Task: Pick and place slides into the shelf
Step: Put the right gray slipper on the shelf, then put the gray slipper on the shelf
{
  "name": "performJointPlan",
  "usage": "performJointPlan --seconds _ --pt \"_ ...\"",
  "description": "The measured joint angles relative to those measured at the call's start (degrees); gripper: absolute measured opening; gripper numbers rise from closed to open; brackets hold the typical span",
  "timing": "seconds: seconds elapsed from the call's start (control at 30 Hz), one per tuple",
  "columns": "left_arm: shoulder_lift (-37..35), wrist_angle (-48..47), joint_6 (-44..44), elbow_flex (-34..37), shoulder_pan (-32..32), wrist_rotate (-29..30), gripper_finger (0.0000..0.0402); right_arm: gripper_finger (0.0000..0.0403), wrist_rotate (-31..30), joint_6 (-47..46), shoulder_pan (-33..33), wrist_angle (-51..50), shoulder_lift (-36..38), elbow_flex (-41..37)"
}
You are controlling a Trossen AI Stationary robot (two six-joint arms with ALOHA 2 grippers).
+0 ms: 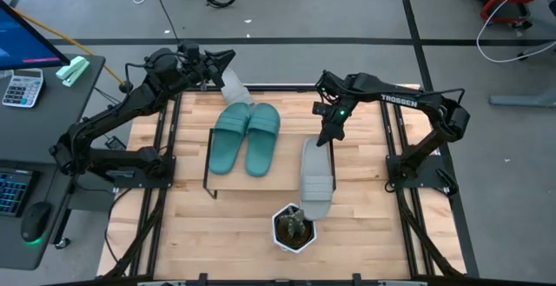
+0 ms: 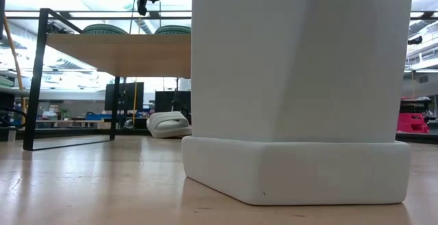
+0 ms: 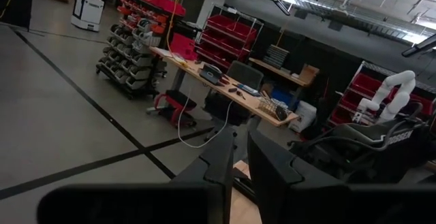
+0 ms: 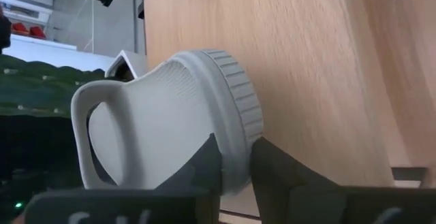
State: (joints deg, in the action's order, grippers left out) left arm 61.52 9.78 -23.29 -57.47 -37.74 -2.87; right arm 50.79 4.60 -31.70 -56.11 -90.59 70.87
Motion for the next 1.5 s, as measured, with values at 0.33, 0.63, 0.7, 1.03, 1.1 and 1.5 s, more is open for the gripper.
performJointPlan --seconds 0.33,0.63,0.7,1.03,1.1,1.5 --pt "0.0 0.0 0.06 0.0 0.0 0.0 0.0046 0.0116 -3.1 0.26 -0.02 0.0 1.87 0.0" --pt "0.0 0.0 0.09 0.0 0.0 0.0 0.0049 0.0149 -4.34 0.64 0.37 0.2 1.89 0.03" --pt "0.0 0.0 0.09 0.0 0.0 0.0 0.0047 0.0156 -4.41 0.62 0.37 0.19 1.89 0.06" --pt "0.0 -0.3 0.11 0.01 0.0 0.0 0.0054 0.0195 -6.05 2.28 0.39 0.25 1.95 0.11" --pt "0.0 -0.33 0.11 0.0 0.0 0.0 0.0055 0.0204 -6.42 3.07 0.39 0.49 1.95 0.11" --pt "0.0 -0.33 1.48 0.0 0.0 0.02 0.0054 0.0252 -8.1 4.59 0.37 0.79 1.78 -0.04"
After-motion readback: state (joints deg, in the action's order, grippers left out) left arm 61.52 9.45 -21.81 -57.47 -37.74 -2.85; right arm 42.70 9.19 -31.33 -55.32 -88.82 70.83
